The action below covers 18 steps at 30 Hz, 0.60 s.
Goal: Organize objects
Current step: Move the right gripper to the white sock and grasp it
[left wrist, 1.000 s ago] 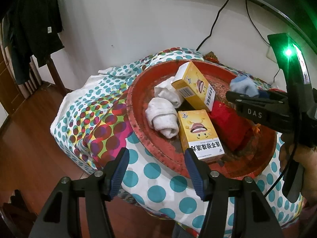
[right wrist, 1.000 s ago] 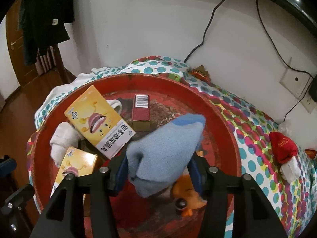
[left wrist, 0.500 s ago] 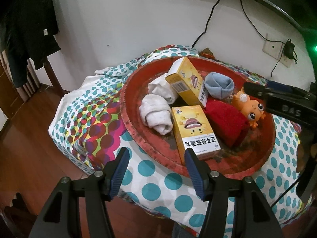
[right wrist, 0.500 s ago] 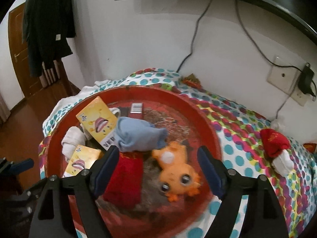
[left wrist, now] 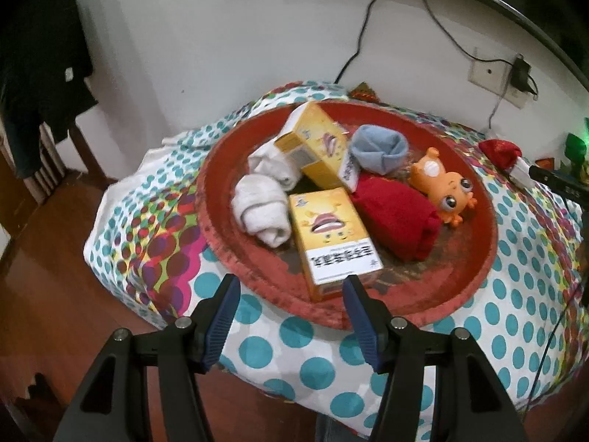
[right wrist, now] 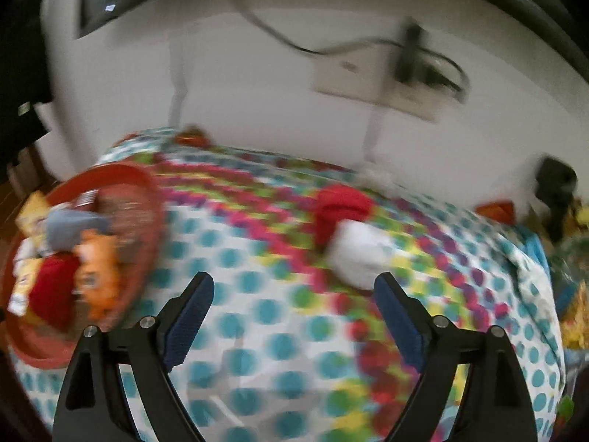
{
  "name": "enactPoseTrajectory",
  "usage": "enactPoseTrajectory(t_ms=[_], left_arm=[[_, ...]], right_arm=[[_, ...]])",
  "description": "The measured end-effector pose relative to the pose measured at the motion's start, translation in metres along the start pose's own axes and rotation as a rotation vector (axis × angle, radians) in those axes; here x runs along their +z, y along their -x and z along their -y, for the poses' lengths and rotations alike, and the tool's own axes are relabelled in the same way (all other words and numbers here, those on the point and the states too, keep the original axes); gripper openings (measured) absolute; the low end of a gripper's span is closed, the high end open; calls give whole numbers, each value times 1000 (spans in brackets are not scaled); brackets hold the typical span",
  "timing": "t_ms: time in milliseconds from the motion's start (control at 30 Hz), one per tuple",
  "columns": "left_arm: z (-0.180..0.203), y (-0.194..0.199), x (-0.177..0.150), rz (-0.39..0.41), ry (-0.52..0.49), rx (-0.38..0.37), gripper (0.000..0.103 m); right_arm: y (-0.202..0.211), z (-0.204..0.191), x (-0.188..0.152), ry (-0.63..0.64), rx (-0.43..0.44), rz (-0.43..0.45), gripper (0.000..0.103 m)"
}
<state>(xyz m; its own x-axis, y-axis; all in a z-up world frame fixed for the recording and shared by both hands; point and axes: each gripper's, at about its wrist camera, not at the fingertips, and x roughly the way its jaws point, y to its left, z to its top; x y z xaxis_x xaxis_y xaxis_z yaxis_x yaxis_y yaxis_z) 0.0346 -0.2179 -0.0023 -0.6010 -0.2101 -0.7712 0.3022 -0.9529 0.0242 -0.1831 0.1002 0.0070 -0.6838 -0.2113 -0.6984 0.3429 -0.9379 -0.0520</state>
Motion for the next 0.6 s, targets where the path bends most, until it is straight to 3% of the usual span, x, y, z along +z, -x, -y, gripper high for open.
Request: enactPoseTrajectory(t_ms=[167, 367, 433, 500, 600], left_arm=[[21, 5, 12, 19, -23, -40, 59], [80, 2, 44, 38, -142, -95, 59], [101, -1, 55, 44, -175, -116, 59], [125, -5, 68, 50, -210, -145, 59], [165, -14, 87, 56, -256, -189, 59]], right_arm=[[-37, 46, 0, -80, -5, -62, 87], [-74, 47, 9, -72, -10, -100, 86], [-86, 44, 11, -47, -26, -118, 74], [-97, 44, 12, -30, -12, -137, 44], [-96, 49, 9, -38, 24, -139, 44]])
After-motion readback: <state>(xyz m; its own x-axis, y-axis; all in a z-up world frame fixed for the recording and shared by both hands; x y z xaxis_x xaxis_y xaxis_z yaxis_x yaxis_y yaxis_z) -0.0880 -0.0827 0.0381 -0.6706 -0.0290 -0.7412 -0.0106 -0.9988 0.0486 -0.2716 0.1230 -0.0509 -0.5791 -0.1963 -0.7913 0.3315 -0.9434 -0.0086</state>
